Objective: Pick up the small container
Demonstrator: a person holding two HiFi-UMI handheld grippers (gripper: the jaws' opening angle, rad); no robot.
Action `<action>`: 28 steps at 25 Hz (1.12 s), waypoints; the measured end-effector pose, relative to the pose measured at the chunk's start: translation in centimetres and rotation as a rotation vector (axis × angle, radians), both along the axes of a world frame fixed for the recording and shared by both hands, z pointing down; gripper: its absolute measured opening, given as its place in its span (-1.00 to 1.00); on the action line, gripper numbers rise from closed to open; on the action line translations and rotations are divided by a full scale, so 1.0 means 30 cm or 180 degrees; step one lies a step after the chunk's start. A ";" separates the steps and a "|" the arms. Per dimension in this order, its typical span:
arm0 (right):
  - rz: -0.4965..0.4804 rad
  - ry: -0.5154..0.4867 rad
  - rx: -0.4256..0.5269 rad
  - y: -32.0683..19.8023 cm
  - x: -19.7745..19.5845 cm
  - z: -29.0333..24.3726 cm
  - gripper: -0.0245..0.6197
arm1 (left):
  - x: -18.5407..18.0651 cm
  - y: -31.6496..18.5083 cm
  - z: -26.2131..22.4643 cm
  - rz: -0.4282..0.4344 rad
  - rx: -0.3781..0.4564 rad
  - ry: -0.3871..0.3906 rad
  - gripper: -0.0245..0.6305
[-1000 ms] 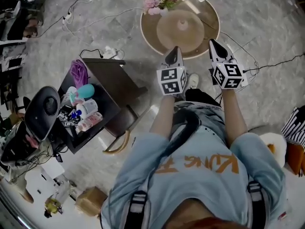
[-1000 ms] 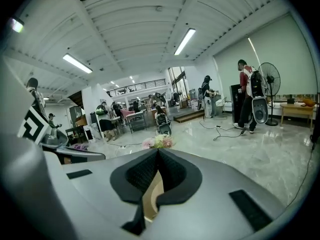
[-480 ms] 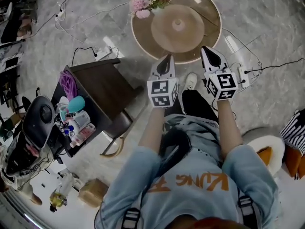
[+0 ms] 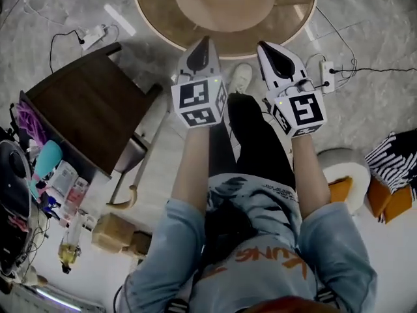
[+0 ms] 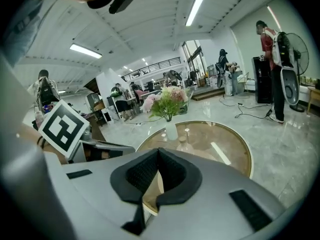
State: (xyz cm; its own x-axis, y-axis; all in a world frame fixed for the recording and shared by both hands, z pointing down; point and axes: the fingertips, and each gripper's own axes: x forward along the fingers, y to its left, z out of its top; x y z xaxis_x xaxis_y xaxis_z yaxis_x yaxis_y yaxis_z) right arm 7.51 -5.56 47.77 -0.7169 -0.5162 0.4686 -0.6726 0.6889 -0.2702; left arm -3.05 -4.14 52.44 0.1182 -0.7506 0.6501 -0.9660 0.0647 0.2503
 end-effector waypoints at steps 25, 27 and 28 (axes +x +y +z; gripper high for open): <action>0.0040 0.0540 0.0085 -0.183 -0.135 0.500 -0.48 | -0.032 -0.081 0.325 0.0354 -0.0019 0.0158 -0.85; 0.0059 0.0561 0.0116 -0.222 -0.142 0.516 -0.37 | -0.041 -0.074 0.350 0.0357 -0.0077 0.0176 -0.85; 0.0068 0.0566 0.0122 -0.241 -0.144 0.525 -0.30 | -0.042 -0.071 0.361 0.0364 -0.0106 0.0188 -0.85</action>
State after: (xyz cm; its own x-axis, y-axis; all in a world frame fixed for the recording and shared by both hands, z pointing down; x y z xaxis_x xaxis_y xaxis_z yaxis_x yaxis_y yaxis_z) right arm 3.18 -12.78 63.53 -0.6131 -0.5504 0.5667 -0.7221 0.6814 -0.1193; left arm -4.30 -6.26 63.26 0.2406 -0.7082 0.6638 -0.9512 -0.0359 0.3065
